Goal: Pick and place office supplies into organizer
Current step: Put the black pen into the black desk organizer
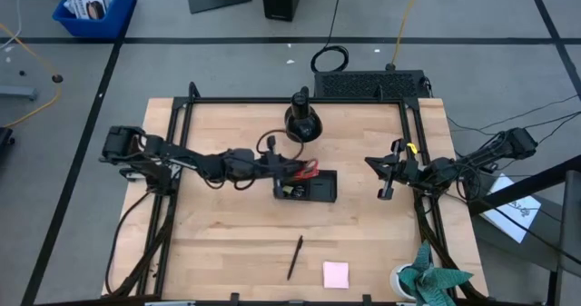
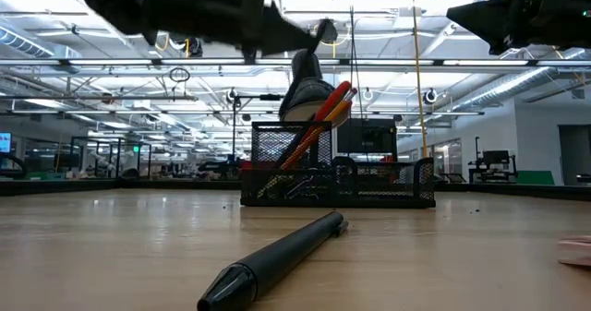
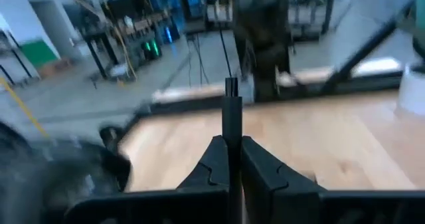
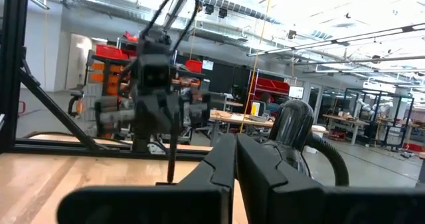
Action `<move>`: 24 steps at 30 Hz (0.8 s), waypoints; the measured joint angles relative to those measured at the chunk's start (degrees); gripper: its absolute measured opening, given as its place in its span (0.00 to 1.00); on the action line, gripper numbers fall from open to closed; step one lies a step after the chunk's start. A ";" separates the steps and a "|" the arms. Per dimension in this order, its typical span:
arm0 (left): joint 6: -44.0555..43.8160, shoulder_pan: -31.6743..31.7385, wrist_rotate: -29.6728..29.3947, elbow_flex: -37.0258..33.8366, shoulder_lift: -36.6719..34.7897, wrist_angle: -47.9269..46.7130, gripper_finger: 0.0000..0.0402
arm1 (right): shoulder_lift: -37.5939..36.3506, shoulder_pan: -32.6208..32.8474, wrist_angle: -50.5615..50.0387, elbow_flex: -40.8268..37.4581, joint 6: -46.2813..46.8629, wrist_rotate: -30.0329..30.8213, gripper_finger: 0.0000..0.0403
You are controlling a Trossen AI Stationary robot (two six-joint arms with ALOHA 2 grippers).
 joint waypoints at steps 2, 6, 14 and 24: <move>-0.68 0.80 0.24 -0.63 0.60 -0.58 0.02 | -0.02 0.00 0.02 0.01 -0.04 0.01 0.02; -1.97 1.91 0.13 -0.41 2.11 0.54 0.04 | -0.04 0.00 0.49 0.01 -0.24 -0.01 0.02; -5.13 2.11 0.19 -0.41 7.11 0.02 0.03 | -0.04 0.00 1.29 0.01 -0.46 -0.01 0.02; -6.20 2.17 -0.03 -0.41 10.47 -0.19 0.03 | -0.04 0.00 1.31 0.01 -0.47 -0.01 0.02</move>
